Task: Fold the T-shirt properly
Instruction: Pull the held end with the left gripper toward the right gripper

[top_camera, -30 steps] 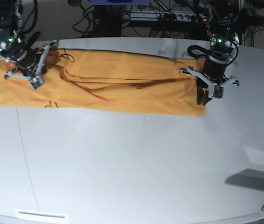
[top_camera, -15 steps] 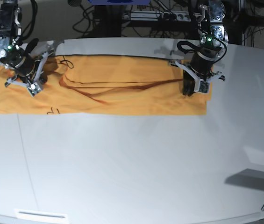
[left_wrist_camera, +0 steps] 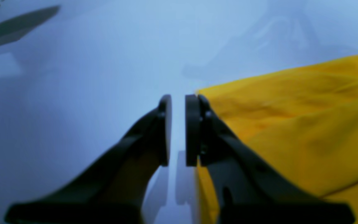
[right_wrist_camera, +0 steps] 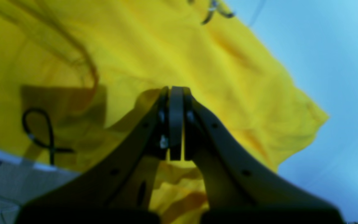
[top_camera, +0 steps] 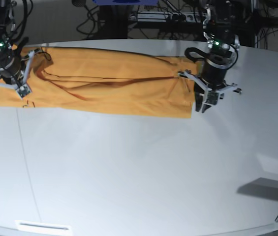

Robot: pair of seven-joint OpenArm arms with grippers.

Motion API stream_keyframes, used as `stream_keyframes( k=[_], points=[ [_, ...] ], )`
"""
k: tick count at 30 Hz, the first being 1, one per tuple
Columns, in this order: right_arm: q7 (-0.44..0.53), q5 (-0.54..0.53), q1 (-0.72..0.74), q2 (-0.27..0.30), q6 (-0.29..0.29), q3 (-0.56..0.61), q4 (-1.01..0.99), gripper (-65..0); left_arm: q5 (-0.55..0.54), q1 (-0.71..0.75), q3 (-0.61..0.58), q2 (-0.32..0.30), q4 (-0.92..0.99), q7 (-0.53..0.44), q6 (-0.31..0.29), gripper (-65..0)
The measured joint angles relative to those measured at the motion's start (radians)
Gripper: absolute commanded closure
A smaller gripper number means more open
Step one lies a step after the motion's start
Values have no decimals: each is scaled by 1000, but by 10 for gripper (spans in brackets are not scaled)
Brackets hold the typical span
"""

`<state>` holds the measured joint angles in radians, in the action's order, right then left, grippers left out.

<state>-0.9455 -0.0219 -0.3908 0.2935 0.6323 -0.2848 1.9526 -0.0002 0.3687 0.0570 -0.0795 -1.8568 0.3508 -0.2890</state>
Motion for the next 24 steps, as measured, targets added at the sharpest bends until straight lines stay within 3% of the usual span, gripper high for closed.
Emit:
stream_keyframes(
  k=[7, 13, 19, 22, 24],
  points=[
    [11, 0, 8, 0, 0, 1, 0, 0, 1, 6, -25, 56, -23, 6, 5, -71],
    [12, -10, 24, 32, 4, 1, 0, 0, 4, 16, -155, 53, -74, 0, 0, -71],
    [12, 8, 25, 61, -1, -47, 0, 0, 4, 17, -190, 59, -74, 0, -1, -71],
    [-1, 132, 40, 66, -2, -79, 0, 0, 5, 18, -187, 52, -68, 0, 1, -71],
    [6, 161, 50, 72, -3, -80, -5, 0, 4, 17, -188, 52, -55, -2, 2, -71]
  ],
)
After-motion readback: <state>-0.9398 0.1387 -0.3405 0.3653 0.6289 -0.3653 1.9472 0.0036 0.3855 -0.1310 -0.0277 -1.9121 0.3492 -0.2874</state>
